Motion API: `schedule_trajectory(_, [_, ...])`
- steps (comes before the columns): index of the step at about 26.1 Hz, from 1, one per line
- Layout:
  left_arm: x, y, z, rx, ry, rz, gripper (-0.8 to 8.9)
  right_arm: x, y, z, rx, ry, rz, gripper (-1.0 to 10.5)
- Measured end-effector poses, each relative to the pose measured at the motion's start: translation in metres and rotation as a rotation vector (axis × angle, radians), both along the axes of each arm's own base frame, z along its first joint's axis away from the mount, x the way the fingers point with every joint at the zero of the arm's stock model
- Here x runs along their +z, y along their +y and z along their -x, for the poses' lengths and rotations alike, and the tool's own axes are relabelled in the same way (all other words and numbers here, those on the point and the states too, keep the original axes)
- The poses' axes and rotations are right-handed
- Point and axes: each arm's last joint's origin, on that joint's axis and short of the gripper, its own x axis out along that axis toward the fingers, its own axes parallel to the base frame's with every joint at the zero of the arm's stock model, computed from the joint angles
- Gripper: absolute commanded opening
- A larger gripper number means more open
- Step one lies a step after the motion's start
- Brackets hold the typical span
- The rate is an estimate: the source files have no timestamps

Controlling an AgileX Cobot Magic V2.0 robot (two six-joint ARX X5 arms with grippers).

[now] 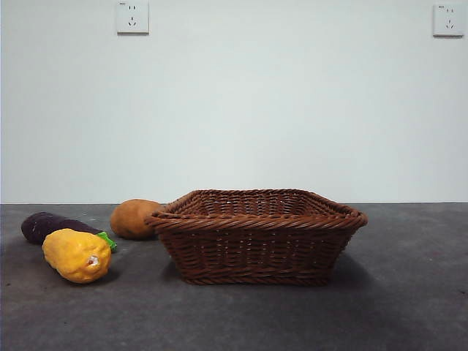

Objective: Help me put the vegetables on the table into the basket

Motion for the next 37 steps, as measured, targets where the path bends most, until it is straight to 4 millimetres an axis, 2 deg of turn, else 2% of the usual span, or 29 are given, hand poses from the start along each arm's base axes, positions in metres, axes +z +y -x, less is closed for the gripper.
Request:
schedule_trajectory(6, [0.038,-0.002,-0.002,-0.082,0.063,-0.005,-0.06,0.047,0.003,-0.006,0.104,0.122,0.05,-0.1])
schedule_trajectory(12, [0.067,-0.004,0.004,-0.161,0.109,-0.042,-0.07,0.078,0.004,-0.016,0.19,0.223,0.117,-0.1])
schedule_trajectory(17, [0.077,-0.003,0.008,-0.179,0.103,-0.086,-0.07,0.086,0.005,-0.023,0.238,0.279,0.162,-0.1])
schedule_trajectory(23, [0.078,-0.003,0.009,-0.184,0.108,-0.097,0.01,0.085,0.006,-0.023,0.289,0.304,0.197,0.1])
schedule_trajectory(24, [0.078,-0.003,0.008,-0.184,0.111,-0.097,0.21,0.085,0.006,-0.023,0.3,0.309,0.197,0.5])
schedule_trajectory(25, [0.078,-0.003,0.008,-0.184,0.113,-0.097,1.04,0.084,0.006,-0.022,0.314,0.312,0.198,1.4])
schedule_trajectory(28, [0.079,-0.003,0.007,-0.185,0.123,-0.097,6.08,0.083,0.007,-0.021,0.351,0.318,0.193,5.1])
schedule_trajectory(30, [0.083,-0.003,0.007,-0.185,0.117,-0.097,6.29,0.082,0.007,-0.021,0.359,0.336,0.188,5.7])
schedule_trajectory(34, [0.083,-0.004,0.004,-0.208,0.14,-0.082,6.29,0.078,0.007,-0.023,0.367,0.388,0.181,5.7])
schedule_trajectory(37, [0.081,-0.004,0.001,-0.209,0.159,-0.083,6.29,0.075,0.008,-0.032,0.4,0.422,0.157,5.7])
